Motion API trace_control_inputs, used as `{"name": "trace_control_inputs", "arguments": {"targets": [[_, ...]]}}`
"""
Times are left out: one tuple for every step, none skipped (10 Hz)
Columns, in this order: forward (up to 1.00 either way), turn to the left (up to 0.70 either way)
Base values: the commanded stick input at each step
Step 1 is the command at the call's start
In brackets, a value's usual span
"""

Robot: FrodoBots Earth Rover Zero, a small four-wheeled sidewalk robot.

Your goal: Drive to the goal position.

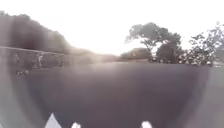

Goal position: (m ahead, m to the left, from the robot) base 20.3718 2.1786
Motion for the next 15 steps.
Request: {"name": "trace_control_inputs", "arguments": {"targets": [[0.7,-0.03],[0.7,-0.1],[0.7,-0.24],[0.7,-0.34],[0.7,-0.31],[0.7,-0.28],[0.7,0.0],[0.7,0.0],[0.7,0.0],[0.7,0.0],[0.7,0.0],[0.7,0.0],[0.7,0.0],[0.7,0.0],[0.7,0.0]]}}
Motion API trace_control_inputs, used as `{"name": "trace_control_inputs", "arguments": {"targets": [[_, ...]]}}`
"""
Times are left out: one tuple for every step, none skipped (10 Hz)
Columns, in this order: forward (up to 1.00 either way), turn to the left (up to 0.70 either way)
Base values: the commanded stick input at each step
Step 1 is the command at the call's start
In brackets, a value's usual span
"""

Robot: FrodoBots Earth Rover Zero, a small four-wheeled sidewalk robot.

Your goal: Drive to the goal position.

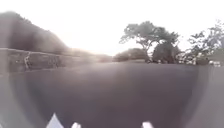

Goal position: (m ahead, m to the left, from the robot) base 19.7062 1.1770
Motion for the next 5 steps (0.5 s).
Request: {"name": "trace_control_inputs", "arguments": {"targets": [[0.7,-0.12],[0.7,-0.25],[0.7,-0.35],[0.7,-0.35],[0.7,-0.35]]}}
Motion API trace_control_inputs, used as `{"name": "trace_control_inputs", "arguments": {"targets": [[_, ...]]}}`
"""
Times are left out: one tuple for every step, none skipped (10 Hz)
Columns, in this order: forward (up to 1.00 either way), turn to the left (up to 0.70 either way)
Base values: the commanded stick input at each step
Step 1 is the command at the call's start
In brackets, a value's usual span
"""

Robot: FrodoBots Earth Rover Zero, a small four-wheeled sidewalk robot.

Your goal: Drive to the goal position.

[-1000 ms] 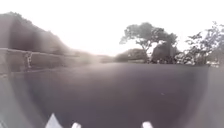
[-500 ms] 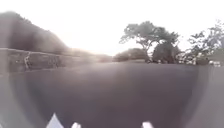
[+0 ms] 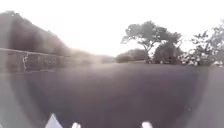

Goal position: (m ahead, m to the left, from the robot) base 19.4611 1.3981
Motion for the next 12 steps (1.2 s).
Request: {"name": "trace_control_inputs", "arguments": {"targets": [[0.7,0.0],[0.7,0.0],[0.7,0.0],[0.7,0.0],[0.7,0.0],[0.7,0.0],[0.7,-0.23],[0.7,-0.1],[0.7,0.0],[0.7,0.0],[0.7,0.0],[0.7,-0.35]]}}
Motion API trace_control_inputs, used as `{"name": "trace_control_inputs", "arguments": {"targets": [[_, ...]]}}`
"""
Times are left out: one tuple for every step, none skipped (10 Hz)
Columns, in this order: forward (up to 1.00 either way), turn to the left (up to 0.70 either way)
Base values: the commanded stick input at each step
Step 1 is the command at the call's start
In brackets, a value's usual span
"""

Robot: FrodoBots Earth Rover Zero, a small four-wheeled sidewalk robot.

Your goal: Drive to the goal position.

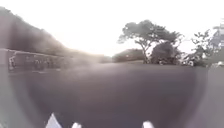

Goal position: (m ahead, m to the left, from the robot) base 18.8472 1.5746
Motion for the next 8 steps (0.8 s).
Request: {"name": "trace_control_inputs", "arguments": {"targets": [[0.7,-0.35],[0.7,-0.35],[0.7,0.0],[0.7,0.0],[0.7,0.0],[0.7,0.0],[0.7,0.0],[0.7,0.0]]}}
